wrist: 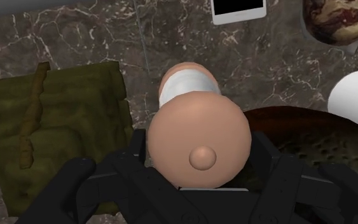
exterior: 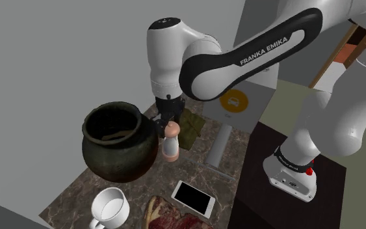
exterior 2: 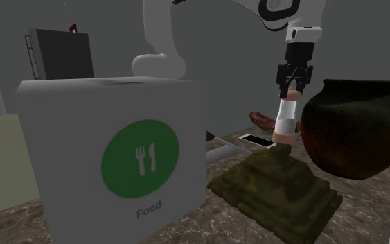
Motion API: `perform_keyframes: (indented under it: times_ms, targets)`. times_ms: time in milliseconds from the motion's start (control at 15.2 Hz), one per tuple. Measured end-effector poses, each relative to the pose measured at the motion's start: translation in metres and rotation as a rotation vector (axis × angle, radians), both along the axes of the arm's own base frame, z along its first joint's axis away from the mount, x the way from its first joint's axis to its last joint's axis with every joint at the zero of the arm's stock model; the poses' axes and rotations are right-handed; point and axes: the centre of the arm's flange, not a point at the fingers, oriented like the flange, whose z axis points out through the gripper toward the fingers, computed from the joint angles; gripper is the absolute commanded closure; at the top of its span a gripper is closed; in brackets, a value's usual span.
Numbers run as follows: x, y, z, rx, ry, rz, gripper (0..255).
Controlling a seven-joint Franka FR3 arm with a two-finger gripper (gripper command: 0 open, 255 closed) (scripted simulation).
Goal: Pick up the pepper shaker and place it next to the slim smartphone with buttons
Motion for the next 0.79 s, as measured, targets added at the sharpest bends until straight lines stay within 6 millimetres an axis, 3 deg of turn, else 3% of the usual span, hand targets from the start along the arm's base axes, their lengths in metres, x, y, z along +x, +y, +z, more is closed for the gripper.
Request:
perform_keyframes:
  times_ms: [792]
  targets:
    - [0.000,0.000,-0.055,0.001,-0.002,0.002,255]
